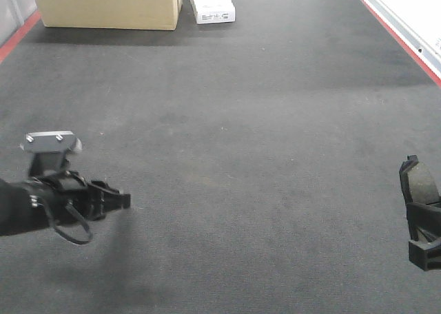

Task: Move and align brake pads A on conveyor
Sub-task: 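Lower the left gripper's brake pad onto the belt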

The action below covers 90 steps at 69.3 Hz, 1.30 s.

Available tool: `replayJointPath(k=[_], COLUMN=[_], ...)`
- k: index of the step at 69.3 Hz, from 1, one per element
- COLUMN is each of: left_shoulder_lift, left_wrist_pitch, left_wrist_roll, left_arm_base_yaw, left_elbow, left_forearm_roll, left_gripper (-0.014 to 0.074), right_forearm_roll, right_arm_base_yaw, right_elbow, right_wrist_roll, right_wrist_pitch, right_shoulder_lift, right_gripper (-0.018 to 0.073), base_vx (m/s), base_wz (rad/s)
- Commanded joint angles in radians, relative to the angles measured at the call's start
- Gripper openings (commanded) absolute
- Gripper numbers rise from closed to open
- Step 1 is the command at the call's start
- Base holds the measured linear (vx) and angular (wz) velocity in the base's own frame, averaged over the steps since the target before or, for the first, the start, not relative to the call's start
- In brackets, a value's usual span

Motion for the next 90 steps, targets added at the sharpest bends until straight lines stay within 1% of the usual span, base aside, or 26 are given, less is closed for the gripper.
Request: replayJointPath(k=[1,10,18,31,38,52,78,82,90], left_shoulder_lift=[0.013,0.059,0.081,0.101,0.11,0.13,0.098,0.074,0.01], left_wrist_pitch=[-0.082,-0.077,-0.045,0.001,0.008,0.037,0.046,0.046,0.059], left_wrist_roll=[-0.011,-0.014,-0.036,-0.039,-0.063,-0.063,-0.063,-0.067,-0.069], left_arm_base_yaw=[-0.006,-0.006,-0.006,-0.006,-0.006,-0.006,-0.006,-0.006,-0.006], left_elbow=[-0.031,-0.031,-0.031,-0.031,-0.031,-0.031,-0.031,-0.031,-0.026], left_forearm_roll=[-0.016,-0.018,-0.018,-0.026,-0.026,-0.026,-0.026,-0.026,-0.014], left_gripper=[0.015,0.015,0.015,0.0161,0.0191,0.029,0.04,0.0409,0.04], right_forearm_roll=[0.01,0.01,0.01,0.01,0.01,0.01,0.01,0.01,0.01], right_arm_base_yaw=[0.0,0.0,0.0,0.0,0.0,0.0,0.0,0.0,0.0], right_elbow=[-0.031,-0.031,-0.031,-0.031,-0.031,-0.031,-0.031,-0.031,-0.031], right_wrist_roll=[-0.011,-0.011,-0.011,-0.011,-0.011,-0.011,-0.011,-0.011,-0.011], right_wrist_pitch=[-0.082,-0.082,-0.082,-0.082,-0.082,-0.082,-0.082,-0.082,-0.082], right_shoulder_lift=[-0.003,-0.003,-0.003,-0.003,-0.003,-0.003,-0.003,-0.003,-0.003], right_gripper=[0.0083,0.0083,0.0083,0.0083,0.0083,0.0083,0.0083,0.0083,0.0083], base_vx=[0.0,0.0,0.0,0.0,0.0,0.0,0.0,0.0,0.0], base_wz=[0.0,0.0,0.0,0.0,0.0,0.0,0.0,0.0,0.0])
